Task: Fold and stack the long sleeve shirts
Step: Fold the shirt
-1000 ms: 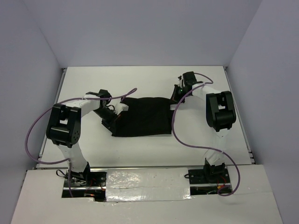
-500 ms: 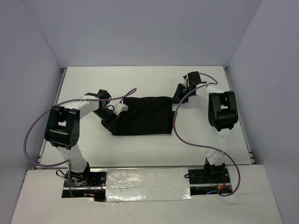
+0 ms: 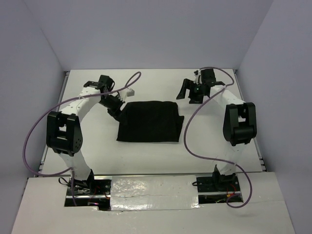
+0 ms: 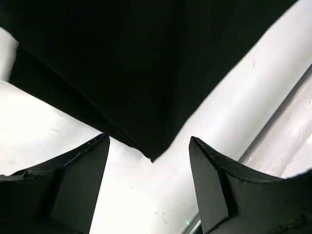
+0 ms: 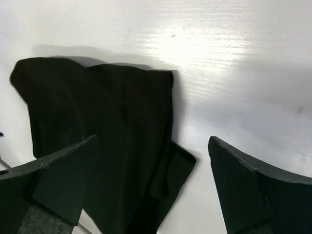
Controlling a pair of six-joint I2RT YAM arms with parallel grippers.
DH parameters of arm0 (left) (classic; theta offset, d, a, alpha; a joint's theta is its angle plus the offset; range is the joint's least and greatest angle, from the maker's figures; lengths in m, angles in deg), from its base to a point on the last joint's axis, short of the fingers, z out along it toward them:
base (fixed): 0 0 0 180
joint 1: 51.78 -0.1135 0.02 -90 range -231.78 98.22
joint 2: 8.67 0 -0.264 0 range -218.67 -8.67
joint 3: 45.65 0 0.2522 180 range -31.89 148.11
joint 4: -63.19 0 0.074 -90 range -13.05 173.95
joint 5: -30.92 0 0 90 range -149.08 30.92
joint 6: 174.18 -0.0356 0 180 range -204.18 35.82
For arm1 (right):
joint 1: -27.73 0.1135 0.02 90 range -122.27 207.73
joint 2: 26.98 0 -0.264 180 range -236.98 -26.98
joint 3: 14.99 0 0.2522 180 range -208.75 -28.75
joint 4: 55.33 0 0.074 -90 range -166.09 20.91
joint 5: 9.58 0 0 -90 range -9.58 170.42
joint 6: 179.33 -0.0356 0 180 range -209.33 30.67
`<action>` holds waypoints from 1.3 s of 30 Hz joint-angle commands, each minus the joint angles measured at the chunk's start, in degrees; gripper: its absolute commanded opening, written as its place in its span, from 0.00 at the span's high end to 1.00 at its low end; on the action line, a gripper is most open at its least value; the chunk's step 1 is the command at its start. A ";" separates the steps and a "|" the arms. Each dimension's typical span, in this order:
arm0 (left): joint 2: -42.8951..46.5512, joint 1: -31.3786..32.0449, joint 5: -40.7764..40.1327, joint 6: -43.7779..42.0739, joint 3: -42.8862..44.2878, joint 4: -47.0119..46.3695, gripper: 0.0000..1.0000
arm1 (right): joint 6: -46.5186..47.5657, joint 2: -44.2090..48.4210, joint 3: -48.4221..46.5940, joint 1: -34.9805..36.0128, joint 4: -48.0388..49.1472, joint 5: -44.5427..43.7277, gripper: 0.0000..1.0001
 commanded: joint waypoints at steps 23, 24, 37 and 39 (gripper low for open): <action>-15.53 2.59 -9.44 22.23 8.10 -27.30 0.60 | -8.57 10.71 22.68 12.74 9.20 -2.29 1.00; -15.88 2.50 -10.05 22.32 8.27 -27.21 0.61 | -8.13 10.44 22.16 12.83 8.77 -2.81 1.00; -7.28 -3.55 -9.35 22.76 15.74 -19.23 0.01 | -3.29 24.73 17.58 0.83 1.47 -6.06 0.00; -5.08 -8.11 -10.75 22.41 16.18 -18.34 0.01 | -2.59 26.95 18.02 -2.97 -0.98 -8.43 0.00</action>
